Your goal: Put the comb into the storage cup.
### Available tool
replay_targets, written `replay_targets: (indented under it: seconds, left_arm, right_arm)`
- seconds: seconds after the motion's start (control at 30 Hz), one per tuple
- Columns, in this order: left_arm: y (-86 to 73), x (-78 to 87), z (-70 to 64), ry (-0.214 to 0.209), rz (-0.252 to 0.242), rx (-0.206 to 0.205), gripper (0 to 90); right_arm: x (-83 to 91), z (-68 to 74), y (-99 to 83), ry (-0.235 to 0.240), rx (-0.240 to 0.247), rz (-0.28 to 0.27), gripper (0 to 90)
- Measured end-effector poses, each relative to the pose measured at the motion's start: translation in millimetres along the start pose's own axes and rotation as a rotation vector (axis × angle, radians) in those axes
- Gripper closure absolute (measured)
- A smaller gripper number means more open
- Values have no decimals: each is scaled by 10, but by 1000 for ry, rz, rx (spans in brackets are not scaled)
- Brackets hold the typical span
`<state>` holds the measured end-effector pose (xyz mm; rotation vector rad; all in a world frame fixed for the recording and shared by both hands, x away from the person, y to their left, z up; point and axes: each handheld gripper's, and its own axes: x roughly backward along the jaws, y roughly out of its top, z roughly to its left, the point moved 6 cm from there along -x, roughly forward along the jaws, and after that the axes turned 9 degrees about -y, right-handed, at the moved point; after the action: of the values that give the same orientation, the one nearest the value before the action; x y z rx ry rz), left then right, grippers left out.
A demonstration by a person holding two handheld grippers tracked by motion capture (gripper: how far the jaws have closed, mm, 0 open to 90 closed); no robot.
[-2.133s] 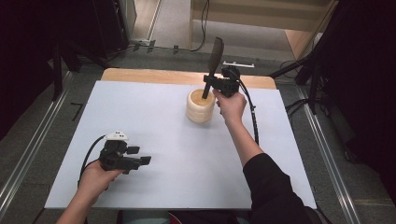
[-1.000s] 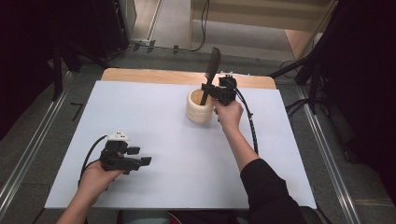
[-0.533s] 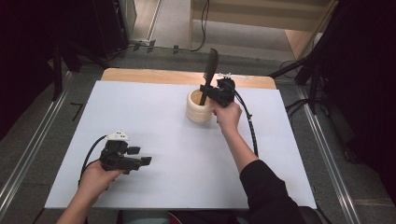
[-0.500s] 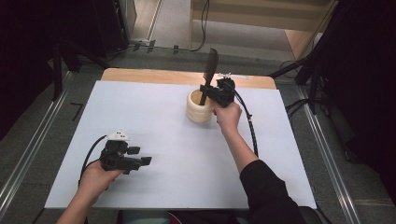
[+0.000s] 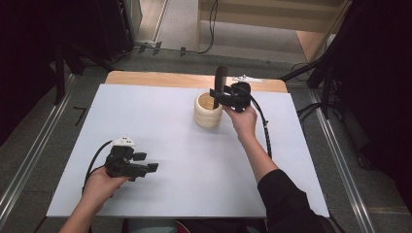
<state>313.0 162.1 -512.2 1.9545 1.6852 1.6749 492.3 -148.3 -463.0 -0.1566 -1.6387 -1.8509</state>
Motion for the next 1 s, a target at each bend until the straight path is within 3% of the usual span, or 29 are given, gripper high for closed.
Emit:
replay_targets:
  seconds: [0.27,1.0]
  left_arm:
    - [5,2,5,1,-2,2,296]
    - [65,-38,18,-10,-1,-8,295]
  right_arm:
    - [54,-95,-55,19,-14,35,279]
    - [271,-83,-181,91,3,67,267]
